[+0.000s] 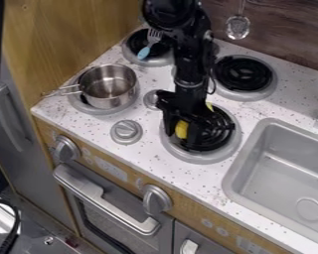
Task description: Move the corn to the lower right burner
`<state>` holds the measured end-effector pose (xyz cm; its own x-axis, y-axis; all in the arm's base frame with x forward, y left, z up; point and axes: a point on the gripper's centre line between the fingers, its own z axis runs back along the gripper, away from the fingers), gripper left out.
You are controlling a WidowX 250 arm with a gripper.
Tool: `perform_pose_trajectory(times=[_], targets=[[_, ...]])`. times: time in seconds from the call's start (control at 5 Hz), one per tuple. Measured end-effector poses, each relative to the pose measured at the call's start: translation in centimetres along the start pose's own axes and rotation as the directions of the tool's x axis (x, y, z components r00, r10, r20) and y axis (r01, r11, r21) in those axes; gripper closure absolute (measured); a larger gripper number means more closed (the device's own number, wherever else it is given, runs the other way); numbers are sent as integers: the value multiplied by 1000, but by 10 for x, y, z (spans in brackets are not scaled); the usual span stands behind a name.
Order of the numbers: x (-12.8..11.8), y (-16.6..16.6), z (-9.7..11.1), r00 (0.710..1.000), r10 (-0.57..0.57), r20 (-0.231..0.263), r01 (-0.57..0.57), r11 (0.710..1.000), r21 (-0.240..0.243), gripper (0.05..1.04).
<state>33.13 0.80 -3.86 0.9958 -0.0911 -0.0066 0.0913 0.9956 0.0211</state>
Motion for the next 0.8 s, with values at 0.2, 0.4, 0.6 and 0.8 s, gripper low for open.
perform_pose_trajectory(times=[0.2,0.4,0.6,0.8], targets=[[3,-4,1,1000,-22,7,22,1000,8,163],[10,-11,11,999,-33,4,33,998,45,81],[25,-16,46,992,-17,123,13,999,32,84],[23,-17,57,994,-3,113,1,1000,19,85]])
